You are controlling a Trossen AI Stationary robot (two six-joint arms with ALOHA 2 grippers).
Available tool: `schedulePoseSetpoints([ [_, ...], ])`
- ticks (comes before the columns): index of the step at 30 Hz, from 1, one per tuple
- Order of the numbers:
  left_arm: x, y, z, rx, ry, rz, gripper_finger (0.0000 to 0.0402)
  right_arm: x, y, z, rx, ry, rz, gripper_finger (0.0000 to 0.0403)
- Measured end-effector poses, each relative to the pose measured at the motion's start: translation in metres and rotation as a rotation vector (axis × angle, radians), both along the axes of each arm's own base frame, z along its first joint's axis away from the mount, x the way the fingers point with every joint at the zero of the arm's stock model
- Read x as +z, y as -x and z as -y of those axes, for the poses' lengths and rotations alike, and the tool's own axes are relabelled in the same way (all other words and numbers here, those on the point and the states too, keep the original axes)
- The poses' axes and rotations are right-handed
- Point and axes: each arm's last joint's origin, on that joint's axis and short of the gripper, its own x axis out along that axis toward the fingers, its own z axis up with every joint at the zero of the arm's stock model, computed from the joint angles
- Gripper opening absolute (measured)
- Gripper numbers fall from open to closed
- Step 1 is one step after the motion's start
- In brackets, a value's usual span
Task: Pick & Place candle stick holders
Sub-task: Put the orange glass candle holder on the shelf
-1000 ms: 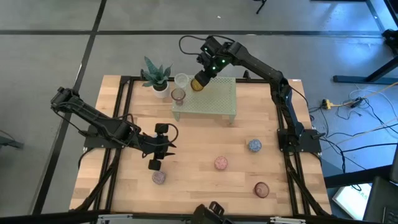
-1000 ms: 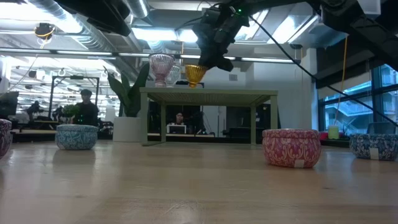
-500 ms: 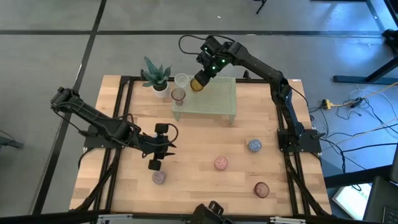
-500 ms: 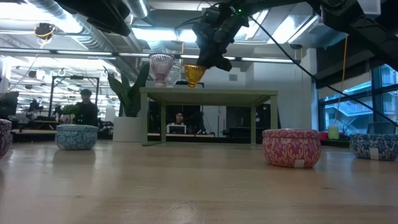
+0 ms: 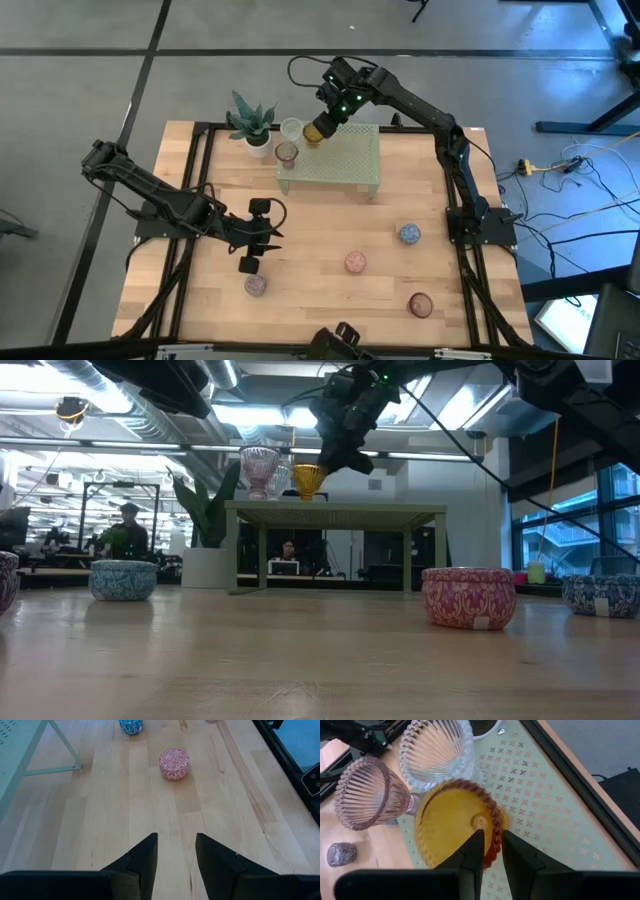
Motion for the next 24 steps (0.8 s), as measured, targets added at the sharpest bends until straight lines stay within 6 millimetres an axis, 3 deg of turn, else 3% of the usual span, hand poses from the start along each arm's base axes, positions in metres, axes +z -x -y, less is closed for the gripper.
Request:
schedulePoseSetpoints([
  [19,0.000,0.000,0.000,0.002,0.002,0.000,0.0129,0.001,0.002,0.002,0.008,0.007,0.001,0.0069],
  [24,0.000,0.000,0.000,0.002,0.002,0.000,0.0129,0.011,0.007,0.000,0.010,0.022,0.021,0.0069],
])
